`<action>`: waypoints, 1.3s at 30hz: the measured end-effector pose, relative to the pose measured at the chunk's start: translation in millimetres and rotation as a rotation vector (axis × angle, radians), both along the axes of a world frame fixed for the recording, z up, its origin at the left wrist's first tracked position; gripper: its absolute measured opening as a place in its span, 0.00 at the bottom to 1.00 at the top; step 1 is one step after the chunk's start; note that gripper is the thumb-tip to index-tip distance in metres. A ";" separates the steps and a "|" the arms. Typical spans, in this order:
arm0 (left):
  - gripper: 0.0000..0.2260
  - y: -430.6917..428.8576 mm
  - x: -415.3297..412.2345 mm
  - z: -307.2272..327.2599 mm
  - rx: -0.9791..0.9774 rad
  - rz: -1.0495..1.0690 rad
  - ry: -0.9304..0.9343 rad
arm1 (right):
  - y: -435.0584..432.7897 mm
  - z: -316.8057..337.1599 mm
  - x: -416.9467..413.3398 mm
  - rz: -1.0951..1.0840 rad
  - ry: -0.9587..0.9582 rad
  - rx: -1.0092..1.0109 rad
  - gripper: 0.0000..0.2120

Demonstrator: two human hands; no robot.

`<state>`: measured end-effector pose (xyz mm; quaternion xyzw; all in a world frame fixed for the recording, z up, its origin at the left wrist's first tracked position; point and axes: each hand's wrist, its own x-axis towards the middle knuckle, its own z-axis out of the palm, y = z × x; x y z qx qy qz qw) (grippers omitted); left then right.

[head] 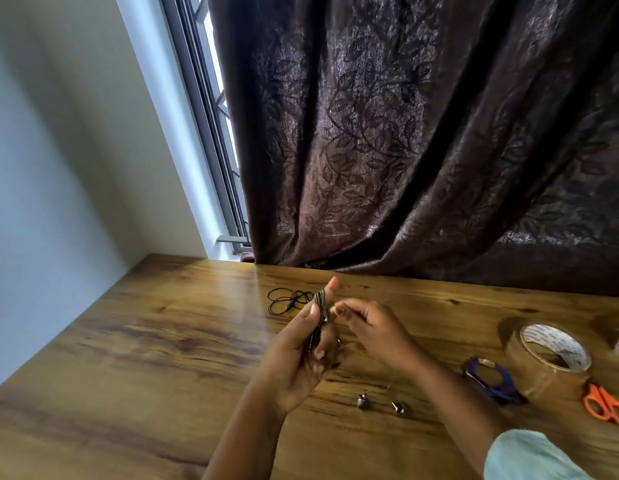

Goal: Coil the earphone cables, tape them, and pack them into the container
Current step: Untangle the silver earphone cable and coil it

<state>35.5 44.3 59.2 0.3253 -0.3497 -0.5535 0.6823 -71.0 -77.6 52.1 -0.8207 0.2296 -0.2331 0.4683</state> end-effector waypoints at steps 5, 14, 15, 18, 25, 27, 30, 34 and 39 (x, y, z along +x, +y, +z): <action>0.19 -4.7 3.6 1.5 -0.009 0.177 -0.041 | 14.2 -19.5 0.5 0.080 0.144 0.025 0.09; 0.17 -9.5 14.2 -5.2 0.069 0.375 -0.370 | 41.9 -13.7 -7.2 0.197 0.587 -0.324 0.10; 0.17 -8.7 14.9 -7.5 0.093 0.373 -0.471 | 41.4 -6.8 -9.7 0.216 0.652 -0.365 0.10; 0.16 -6.0 20.5 -18.2 0.185 0.340 -0.693 | 36.1 23.7 -18.6 0.269 0.684 -0.362 0.10; 0.14 -9.8 -2.5 -11.6 0.225 0.156 -0.622 | 5.7 71.4 -22.2 0.166 0.422 -0.543 0.06; 0.14 -8.8 -5.3 -9.4 0.204 0.140 -0.571 | -0.2 75.2 -21.3 0.148 0.315 -0.520 0.05; 0.17 -6.9 -8.9 -7.4 0.166 0.102 -0.370 | -8.3 69.3 -18.9 0.114 0.154 -0.463 0.03; 0.13 -5.2 -8.9 -7.3 0.117 0.057 -0.058 | -13.6 50.6 -13.6 0.059 -0.062 -0.349 0.01; 0.12 -6.0 -6.9 -15.3 0.076 -0.037 0.164 | -6.7 33.3 -8.9 0.111 -0.204 0.063 0.06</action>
